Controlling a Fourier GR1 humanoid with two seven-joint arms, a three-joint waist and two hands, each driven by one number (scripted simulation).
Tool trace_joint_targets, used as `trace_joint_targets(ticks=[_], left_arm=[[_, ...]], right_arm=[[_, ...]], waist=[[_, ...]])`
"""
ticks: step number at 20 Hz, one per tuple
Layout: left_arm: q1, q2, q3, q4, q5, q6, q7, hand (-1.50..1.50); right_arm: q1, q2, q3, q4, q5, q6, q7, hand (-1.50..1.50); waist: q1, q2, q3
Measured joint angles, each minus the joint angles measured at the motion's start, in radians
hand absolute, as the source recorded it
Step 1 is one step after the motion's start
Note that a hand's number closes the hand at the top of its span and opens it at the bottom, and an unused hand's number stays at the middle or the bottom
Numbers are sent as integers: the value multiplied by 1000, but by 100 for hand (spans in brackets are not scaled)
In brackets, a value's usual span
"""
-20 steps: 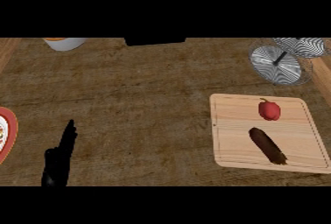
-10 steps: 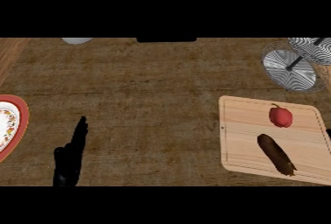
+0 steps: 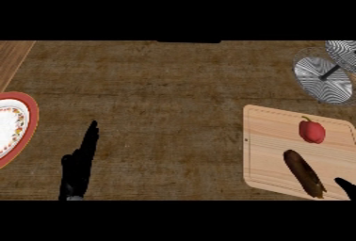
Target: Pick the bell pepper from the cutting board and place it in the tiered basket
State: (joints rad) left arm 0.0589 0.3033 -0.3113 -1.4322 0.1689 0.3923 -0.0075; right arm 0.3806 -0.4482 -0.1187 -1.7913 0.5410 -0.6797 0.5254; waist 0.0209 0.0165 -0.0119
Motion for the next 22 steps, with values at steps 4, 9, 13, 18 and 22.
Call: trace_joint_targets(ticks=[4,9,13,18,22], left_arm=[[-16,-2,-4,11,-2,-11,5,0],[-28,-19,-6,32,-8,-10,2,0],[-28,-20,5,38,-6,-17,2,0],[-22,-26,9,41,-7,-21,-5,0],[-20,-25,16,41,-11,-19,4,0]], right_arm=[[-42,-26,23,-45,181,104,247,-150],[-185,-5,90,-78,421,284,506,-150],[-325,37,143,-38,564,420,600,-150],[-448,113,164,77,656,534,648,-150],[-520,176,155,142,701,610,663,-150]], waist=[[15,1,1],[22,-5,5],[17,-10,8],[13,-12,10],[3,-15,12]])
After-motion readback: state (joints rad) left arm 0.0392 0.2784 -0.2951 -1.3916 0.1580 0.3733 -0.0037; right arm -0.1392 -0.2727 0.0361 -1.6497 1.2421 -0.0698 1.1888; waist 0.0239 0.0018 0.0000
